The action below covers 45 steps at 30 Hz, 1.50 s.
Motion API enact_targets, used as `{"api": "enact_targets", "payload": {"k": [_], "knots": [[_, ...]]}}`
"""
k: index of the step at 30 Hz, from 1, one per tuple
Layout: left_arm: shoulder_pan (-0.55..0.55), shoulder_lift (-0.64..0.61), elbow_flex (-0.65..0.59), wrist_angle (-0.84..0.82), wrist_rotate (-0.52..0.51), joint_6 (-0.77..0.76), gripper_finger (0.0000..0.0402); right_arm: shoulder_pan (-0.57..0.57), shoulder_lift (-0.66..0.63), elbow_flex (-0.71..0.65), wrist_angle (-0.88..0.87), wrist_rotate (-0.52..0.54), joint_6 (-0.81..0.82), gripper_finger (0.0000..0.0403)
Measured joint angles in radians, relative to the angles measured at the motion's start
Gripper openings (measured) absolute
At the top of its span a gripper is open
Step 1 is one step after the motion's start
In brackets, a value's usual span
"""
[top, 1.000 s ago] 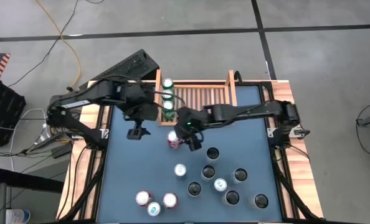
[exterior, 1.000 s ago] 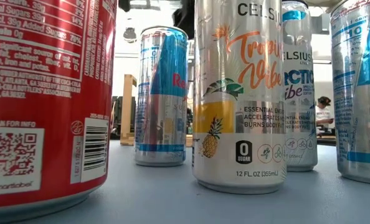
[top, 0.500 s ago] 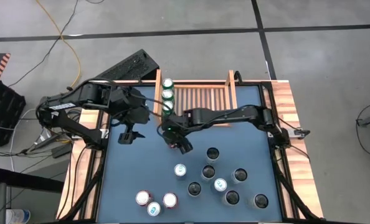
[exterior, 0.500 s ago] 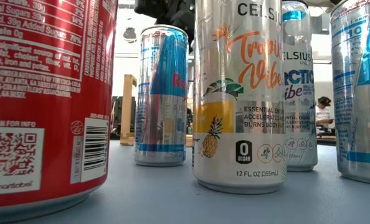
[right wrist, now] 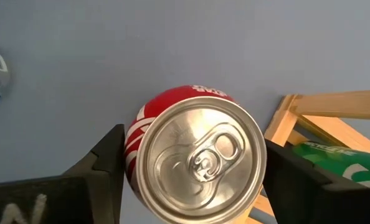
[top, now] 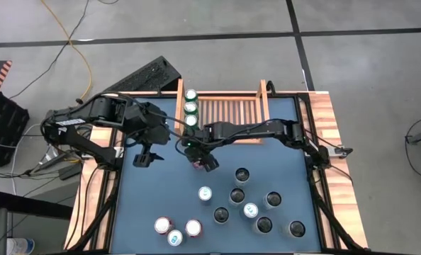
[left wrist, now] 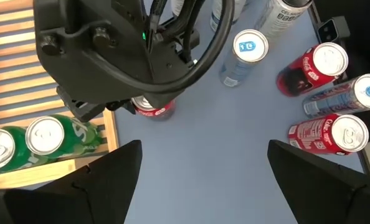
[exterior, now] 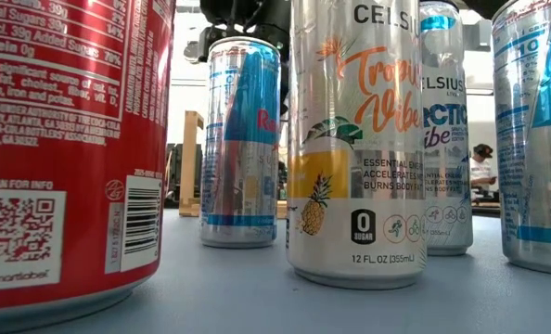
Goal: Place canned beverage on shelf
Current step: Put the top left red soda can on the shelf
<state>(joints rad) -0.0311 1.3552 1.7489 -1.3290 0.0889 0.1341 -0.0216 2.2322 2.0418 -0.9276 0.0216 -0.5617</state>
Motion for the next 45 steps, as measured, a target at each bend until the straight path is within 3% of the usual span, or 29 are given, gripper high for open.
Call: {"api": "enact_targets", "payload": {"k": [3,9,17,29,38,45], "knots": [[0.000,0.000,0.000,0.000,-0.020,0.003,0.0334,0.000,0.000,0.000,-0.004,0.001,0.001,0.0245],[0.000,0.000,0.000,0.000,-0.050,0.002,0.0334,0.001,-0.002,0.001,-0.012,0.004,0.000,0.0161],[0.000,0.000,0.000,-0.006,-0.051,-0.019,0.0334,0.002,-0.017,0.001,-0.057,0.004,0.016,0.0159],[0.001,0.001,0.000,-0.013,-0.052,-0.011,0.0334,-0.047,-0.164,0.006,-0.206,0.045,0.081,0.0161],[0.001,0.001,0.000,-0.019,-0.052,-0.011,0.0334,-0.241,-0.238,0.007,-0.116,0.114,0.085,0.0163],[0.001,0.001,0.000,-0.021,-0.052,-0.013,0.0334,-0.400,-0.142,0.006,-0.004,0.120,0.066,0.0163]]}}
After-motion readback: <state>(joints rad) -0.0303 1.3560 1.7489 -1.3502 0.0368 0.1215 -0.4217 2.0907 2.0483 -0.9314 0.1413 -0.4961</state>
